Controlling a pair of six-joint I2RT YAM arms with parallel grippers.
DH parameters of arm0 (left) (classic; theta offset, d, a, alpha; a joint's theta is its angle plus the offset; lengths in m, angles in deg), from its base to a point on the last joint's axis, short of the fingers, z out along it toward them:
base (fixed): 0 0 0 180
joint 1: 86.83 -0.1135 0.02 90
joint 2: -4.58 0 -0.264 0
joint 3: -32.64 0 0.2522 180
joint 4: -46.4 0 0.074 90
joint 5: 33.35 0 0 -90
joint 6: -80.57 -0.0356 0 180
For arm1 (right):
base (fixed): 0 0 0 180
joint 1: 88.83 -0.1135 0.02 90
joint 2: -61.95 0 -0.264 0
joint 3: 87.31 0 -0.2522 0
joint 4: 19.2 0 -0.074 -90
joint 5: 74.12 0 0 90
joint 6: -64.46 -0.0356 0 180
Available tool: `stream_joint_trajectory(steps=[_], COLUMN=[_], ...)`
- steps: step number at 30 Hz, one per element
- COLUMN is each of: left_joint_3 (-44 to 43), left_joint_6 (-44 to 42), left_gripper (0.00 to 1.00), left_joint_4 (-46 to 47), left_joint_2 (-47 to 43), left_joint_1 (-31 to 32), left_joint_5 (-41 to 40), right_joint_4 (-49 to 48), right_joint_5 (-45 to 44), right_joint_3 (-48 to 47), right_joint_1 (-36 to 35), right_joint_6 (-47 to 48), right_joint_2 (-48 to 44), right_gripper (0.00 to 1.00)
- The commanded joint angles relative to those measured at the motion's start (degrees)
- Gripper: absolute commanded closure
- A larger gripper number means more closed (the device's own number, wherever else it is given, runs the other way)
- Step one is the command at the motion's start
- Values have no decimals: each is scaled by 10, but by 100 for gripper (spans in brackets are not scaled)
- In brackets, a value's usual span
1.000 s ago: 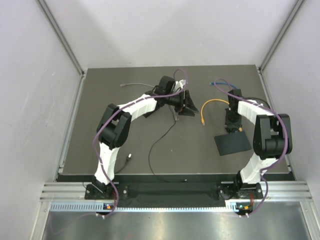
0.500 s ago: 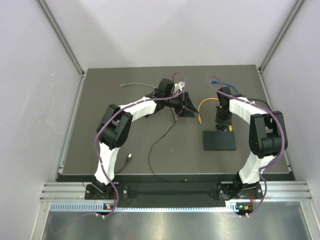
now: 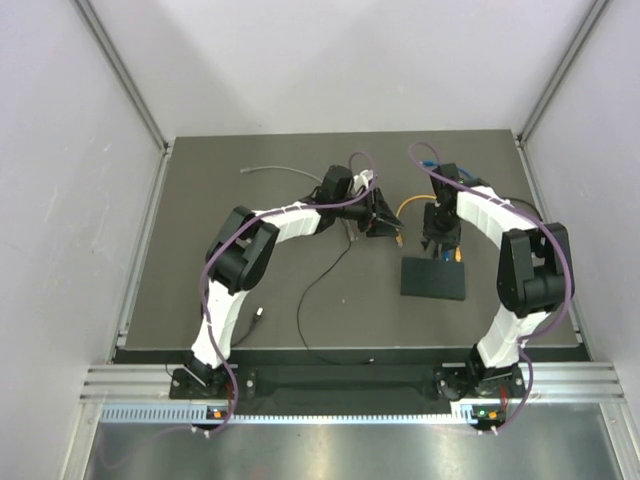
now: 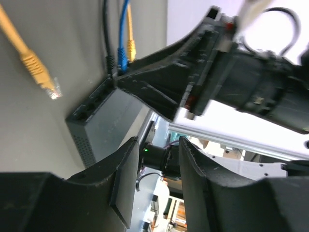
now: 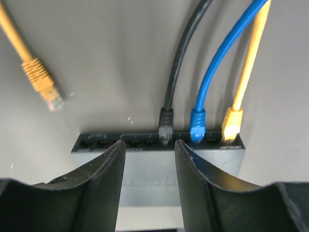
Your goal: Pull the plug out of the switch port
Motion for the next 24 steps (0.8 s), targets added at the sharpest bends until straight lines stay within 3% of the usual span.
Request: stream_joint_trajectory(steps=[1, 2, 5, 8, 16, 24], left_joint_3=[4, -6, -42, -31, -7, -5], left_joint_6=[-42, -67, -128, -120, -120, -113], left_gripper=[57, 57, 56, 55, 55, 55], left_joint_4=[23, -45, -132, -128, -121, -109], left_joint_2=[-51, -57, -65, -72, -88, -80], left_joint_1=[-10, -14, -23, -31, -37, -41], left_joint_5=[-34, -50, -63, -66, -65, -53], right_joint_4=[17, 13, 10, 5, 6, 19], right_joint_5=[30, 38, 44, 89, 74, 49], right_joint_3=[-39, -42, -69, -90, -79, -4], right_joint_1=[-13, -15, -36, -69, -95, -104], right_joint_6=[11, 7, -8, -26, -4, 18], right_joint_2=[-26, -17, 12, 51, 76, 17], right_gripper=[55, 55, 55, 55, 55, 61])
